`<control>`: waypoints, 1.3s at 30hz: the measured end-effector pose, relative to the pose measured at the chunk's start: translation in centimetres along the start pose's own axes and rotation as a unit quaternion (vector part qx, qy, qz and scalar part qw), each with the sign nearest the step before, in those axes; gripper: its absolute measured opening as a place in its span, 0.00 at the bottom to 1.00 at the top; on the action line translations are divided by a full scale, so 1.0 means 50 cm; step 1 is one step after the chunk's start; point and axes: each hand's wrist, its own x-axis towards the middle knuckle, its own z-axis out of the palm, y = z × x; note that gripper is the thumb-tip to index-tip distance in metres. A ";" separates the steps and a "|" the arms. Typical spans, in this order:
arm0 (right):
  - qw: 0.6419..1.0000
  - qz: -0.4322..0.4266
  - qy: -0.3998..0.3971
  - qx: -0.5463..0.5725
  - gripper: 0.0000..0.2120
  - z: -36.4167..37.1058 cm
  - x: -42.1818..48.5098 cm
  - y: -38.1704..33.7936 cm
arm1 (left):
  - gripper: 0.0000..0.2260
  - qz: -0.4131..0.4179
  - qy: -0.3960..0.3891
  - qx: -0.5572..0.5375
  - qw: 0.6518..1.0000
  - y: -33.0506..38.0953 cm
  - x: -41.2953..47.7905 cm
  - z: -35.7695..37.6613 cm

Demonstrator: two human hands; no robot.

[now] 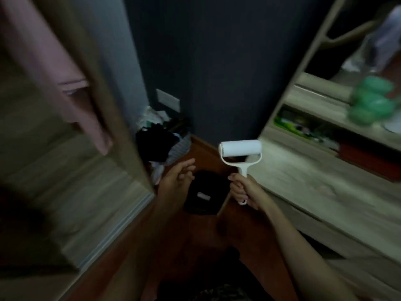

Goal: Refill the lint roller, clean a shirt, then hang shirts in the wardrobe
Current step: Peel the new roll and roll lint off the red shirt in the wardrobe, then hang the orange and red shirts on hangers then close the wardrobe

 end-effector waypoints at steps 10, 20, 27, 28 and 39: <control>0.971 0.008 0.239 0.005 0.20 -0.448 -0.167 -0.007 | 0.16 0.007 -0.188 0.041 0.981 0.049 0.098 0.515; 0.923 -0.014 0.359 -0.140 0.06 -0.666 -0.175 -0.028 | 0.28 0.018 -0.251 0.283 0.926 -0.062 0.206 0.747; 0.901 -0.028 0.376 -0.215 0.14 -0.715 -0.149 -0.009 | 0.33 -0.009 -0.247 0.383 0.890 -0.083 0.202 0.793; 0.892 -0.031 0.379 -0.246 0.15 -0.719 -0.147 -0.008 | 0.33 -0.010 -0.245 0.384 0.890 -0.084 0.199 0.796; 0.706 -0.083 0.562 -0.422 0.16 -0.723 -0.136 0.078 | 0.33 0.008 -0.219 0.382 0.898 -0.105 0.183 0.794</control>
